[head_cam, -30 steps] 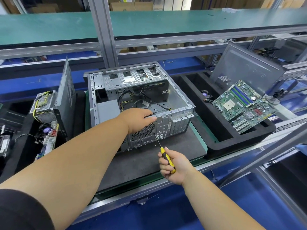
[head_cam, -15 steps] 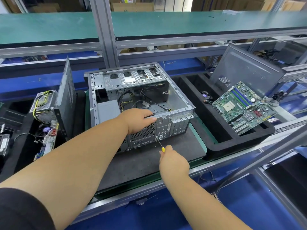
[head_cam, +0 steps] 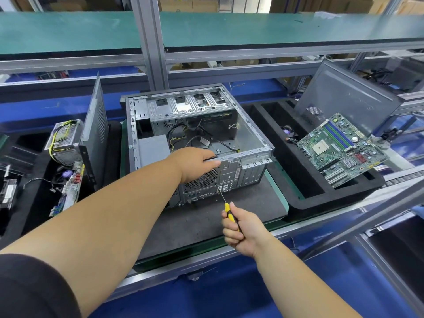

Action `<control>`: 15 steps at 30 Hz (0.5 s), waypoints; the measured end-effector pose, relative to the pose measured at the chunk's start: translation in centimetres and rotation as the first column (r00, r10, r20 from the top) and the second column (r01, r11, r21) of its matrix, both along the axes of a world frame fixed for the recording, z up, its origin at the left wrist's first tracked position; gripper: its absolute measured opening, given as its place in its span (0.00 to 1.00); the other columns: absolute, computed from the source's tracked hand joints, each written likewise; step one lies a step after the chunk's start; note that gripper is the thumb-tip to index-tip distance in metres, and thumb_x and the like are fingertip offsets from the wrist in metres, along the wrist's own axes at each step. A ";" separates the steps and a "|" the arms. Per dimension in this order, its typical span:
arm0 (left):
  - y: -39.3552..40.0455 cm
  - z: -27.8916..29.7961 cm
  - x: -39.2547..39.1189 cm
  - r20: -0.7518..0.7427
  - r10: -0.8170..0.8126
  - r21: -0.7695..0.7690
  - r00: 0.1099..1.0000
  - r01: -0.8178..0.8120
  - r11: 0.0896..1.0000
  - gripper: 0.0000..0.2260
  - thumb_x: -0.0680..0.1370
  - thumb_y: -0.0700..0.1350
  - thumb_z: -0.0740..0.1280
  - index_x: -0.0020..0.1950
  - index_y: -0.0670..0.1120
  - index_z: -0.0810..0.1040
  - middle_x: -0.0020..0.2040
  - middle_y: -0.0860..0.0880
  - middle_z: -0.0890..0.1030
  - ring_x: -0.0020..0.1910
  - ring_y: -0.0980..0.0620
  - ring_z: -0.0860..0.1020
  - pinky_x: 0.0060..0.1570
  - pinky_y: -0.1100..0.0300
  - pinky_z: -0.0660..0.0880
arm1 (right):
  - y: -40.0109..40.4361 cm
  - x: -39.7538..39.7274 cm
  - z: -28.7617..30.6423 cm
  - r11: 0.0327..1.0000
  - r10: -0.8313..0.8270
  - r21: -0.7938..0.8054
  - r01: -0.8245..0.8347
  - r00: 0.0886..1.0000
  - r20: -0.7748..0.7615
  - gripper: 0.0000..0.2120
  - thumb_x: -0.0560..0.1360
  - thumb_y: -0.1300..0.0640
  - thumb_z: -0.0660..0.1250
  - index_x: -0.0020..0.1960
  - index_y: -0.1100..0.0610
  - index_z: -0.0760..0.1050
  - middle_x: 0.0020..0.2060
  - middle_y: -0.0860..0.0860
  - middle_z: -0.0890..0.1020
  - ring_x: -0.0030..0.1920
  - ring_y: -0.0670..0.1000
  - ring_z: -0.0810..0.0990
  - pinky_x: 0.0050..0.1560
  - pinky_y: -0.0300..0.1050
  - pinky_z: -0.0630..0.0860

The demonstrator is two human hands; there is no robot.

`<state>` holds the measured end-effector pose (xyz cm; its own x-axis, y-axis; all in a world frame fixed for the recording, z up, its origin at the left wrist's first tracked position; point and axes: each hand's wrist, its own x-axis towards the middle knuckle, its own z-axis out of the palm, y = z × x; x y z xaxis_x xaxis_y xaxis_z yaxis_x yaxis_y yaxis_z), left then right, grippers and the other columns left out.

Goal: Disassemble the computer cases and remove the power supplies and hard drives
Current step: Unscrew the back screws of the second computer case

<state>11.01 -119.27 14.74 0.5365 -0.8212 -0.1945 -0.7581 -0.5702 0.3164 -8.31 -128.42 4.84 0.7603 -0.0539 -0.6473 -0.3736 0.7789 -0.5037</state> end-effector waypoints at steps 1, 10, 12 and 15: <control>0.0 0.0 0.0 0.001 0.000 0.001 1.000 0.000 1.000 0.18 0.83 0.60 0.54 0.64 0.53 0.76 0.55 0.50 0.80 0.52 0.49 0.75 0.55 0.52 0.73 | 0.1 0.1 0.1 0.998 -0.012 -0.068 0.010 0.999 -0.036 0.20 0.83 0.45 0.56 0.39 0.56 0.72 0.24 0.48 0.62 0.19 0.45 0.55 0.21 0.39 0.54; 0.0 0.0 -0.1 0.001 -0.002 -0.007 1.000 0.002 1.000 0.18 0.83 0.60 0.54 0.66 0.53 0.75 0.59 0.49 0.80 0.54 0.49 0.75 0.57 0.52 0.73 | 2.1 0.8 0.3 -0.373 -0.108 -0.742 -0.558 0.820 -0.562 0.14 0.85 0.44 0.49 0.55 0.54 0.65 0.35 0.48 0.72 0.33 0.53 0.71 0.27 0.43 0.59; 0.0 0.0 -0.1 0.000 -0.006 -0.010 1.000 0.006 1.000 0.18 0.83 0.59 0.54 0.65 0.53 0.75 0.58 0.49 0.80 0.51 0.50 0.73 0.56 0.53 0.72 | 2.4 1.0 -0.1 -0.438 -0.116 -0.700 -0.565 0.807 -0.579 0.14 0.85 0.44 0.49 0.58 0.54 0.64 0.35 0.48 0.72 0.33 0.53 0.71 0.25 0.42 0.57; 0.0 0.0 0.0 -0.001 -0.004 -0.010 1.000 0.004 1.000 0.18 0.83 0.60 0.54 0.65 0.53 0.75 0.58 0.49 0.80 0.51 0.50 0.73 0.56 0.53 0.72 | 1.5 0.7 -0.1 -0.179 -0.003 -0.861 -0.475 0.876 -0.482 0.14 0.83 0.44 0.54 0.48 0.54 0.66 0.34 0.48 0.73 0.33 0.52 0.72 0.29 0.44 0.62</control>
